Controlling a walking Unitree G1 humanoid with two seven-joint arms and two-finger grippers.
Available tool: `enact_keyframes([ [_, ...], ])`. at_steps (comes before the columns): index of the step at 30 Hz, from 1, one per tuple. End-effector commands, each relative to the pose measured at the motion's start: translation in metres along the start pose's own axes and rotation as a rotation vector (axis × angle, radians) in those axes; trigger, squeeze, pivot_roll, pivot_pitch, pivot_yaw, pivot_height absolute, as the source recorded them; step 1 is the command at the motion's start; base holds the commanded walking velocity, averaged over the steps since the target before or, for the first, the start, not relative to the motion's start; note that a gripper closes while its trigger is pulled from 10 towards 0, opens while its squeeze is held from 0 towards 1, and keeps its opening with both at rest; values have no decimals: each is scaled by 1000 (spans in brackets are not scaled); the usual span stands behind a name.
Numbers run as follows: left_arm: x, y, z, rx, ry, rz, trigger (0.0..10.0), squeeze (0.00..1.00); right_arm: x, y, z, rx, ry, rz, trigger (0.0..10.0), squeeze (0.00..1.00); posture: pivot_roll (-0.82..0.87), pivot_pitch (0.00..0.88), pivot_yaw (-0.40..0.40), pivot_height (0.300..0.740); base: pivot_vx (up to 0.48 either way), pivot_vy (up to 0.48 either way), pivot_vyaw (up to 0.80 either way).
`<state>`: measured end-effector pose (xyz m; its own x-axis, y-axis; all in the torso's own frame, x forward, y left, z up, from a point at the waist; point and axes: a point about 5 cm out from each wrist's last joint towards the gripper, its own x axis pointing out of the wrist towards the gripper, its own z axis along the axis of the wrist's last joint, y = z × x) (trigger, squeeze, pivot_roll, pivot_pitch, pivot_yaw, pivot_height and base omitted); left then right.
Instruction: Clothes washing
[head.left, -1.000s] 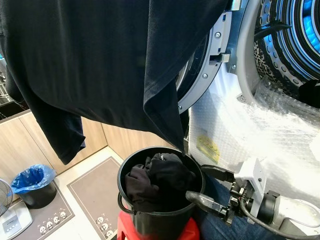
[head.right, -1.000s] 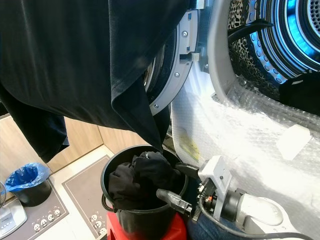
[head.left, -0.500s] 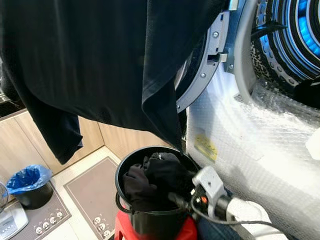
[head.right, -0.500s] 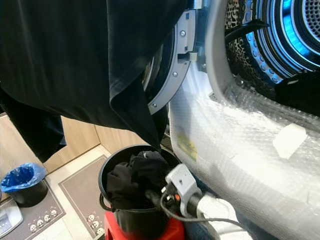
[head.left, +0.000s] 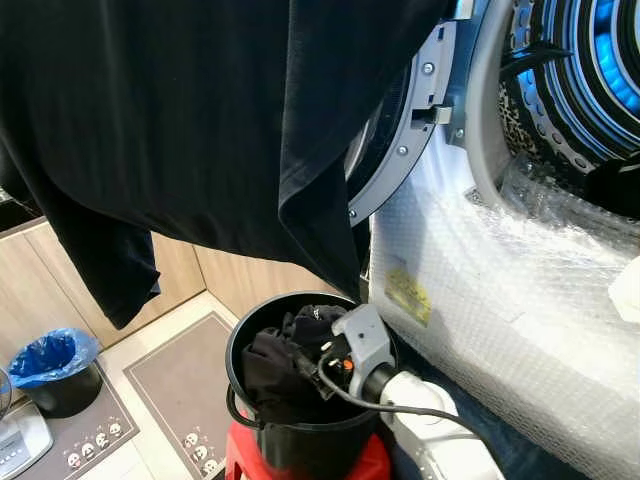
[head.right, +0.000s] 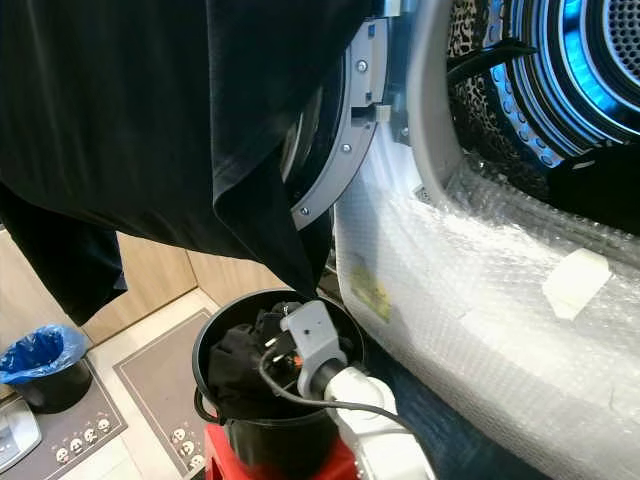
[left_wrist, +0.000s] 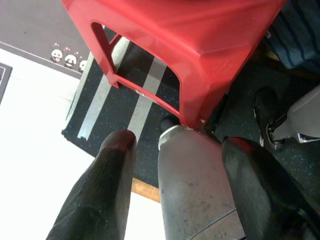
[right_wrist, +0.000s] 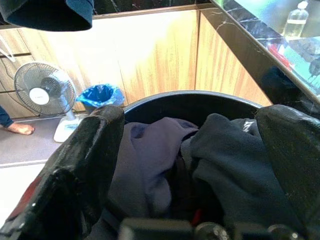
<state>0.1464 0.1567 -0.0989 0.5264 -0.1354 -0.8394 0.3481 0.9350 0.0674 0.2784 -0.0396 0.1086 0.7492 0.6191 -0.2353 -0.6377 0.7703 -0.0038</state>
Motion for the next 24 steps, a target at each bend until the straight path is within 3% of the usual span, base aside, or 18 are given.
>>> enact_keyframes([
  [1, -9, -13, -36, -13, 122, -38, 10000, 0, 4, 7, 4, -24, -10, 6, 10000, 0, 13, 38, 1, 740, 0, 0, 0],
  [14, -13, -19, -48, -28, 133, -48, 10000, 0, 16, 16, -5, -143, 66, -220, 10000, 0, 22, 91, 1, 740, 0, 0, 0],
  [18, -14, -20, -49, -34, 134, -46, 10000, 0, 15, 19, -9, -127, 101, -205, 10000, 0, 21, 101, 1, 740, 0, 0, 0],
  [20, -15, -20, -50, -35, 134, -45, 10000, 0, 13, 22, -8, -107, 75, -138, 10000, 0, 18, 104, 3, 740, 0, 0, 0],
  [21, -15, -20, -51, -35, 133, -44, 10000, 0, 5, 28, -5, -52, 30, -21, 10000, 0, 14, 104, 3, 740, 0, 0, 0],
  [24, -15, -19, -51, -35, 132, -42, 10000, 0, -5, 33, 1, -58, -22, 49, 10000, 0, 3, 101, 4, 740, 0, 0, 0],
])
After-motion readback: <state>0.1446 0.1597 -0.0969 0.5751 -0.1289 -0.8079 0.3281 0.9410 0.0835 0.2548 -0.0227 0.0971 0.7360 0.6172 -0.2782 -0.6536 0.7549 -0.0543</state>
